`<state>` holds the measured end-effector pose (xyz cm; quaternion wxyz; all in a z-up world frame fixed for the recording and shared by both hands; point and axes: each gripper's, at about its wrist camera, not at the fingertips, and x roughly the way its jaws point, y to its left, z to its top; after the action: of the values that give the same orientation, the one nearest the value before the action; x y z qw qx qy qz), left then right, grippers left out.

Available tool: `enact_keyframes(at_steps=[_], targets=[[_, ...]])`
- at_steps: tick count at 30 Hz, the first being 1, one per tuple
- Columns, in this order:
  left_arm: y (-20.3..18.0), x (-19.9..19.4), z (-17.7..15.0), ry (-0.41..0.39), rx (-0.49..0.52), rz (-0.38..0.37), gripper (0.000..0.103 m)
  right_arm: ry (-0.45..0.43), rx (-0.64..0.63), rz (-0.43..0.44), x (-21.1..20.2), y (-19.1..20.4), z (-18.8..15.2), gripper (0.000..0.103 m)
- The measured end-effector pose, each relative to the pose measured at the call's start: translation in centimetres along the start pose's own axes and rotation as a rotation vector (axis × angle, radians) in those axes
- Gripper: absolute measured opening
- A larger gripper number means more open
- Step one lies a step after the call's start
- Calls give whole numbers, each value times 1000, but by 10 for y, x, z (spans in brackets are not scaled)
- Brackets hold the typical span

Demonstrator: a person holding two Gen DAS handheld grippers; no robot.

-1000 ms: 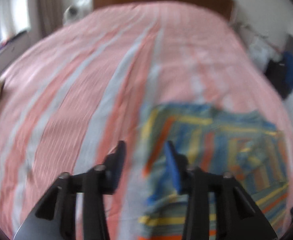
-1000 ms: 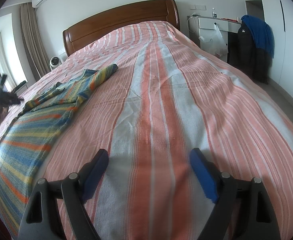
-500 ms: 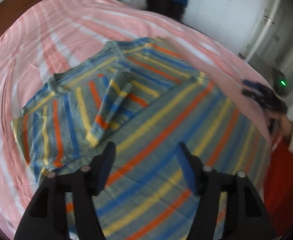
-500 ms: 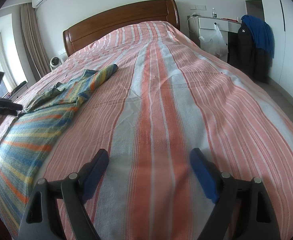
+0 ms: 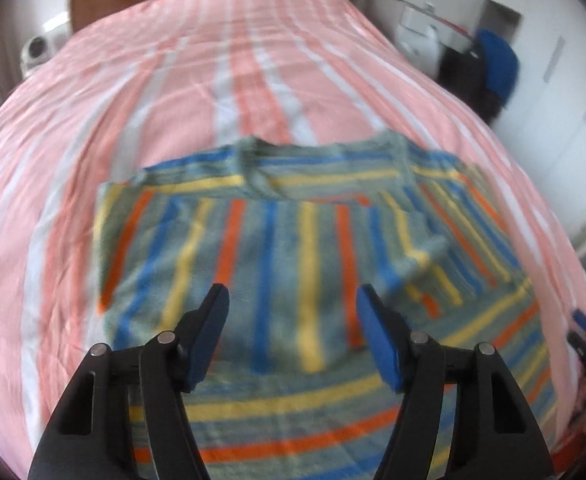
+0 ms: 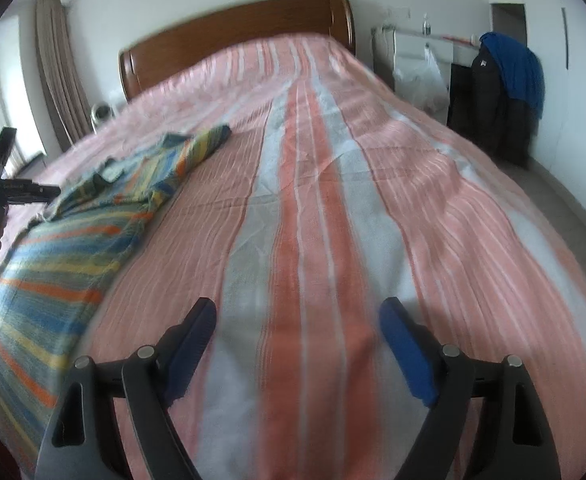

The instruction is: Fold small clothes

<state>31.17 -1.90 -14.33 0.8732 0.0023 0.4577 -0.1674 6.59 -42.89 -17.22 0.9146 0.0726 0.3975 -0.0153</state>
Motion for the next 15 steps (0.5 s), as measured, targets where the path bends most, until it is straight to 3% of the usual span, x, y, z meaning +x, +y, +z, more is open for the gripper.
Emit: enact_keyframes(at_steps=[2,4,6,8,13,15], targets=[[17,1,2,-24,-50,-21,68,75,38,172,-8,21,27,68],[34,10,0,0,-82,-46,68,153,72,348,-6,48,54,62],[40,23,-6,46,-88,-49,68,255,138,547,13,86,88,56],[41,29,-15,8,-59,-57,70,340,184,665,50,123,115,46],[38,29,-25,-56,-40,-66,76,431,248,602,148,171,138,28],[36,30,-25,-62,-33,-69,78,443,308,571,173,175,133,27]])
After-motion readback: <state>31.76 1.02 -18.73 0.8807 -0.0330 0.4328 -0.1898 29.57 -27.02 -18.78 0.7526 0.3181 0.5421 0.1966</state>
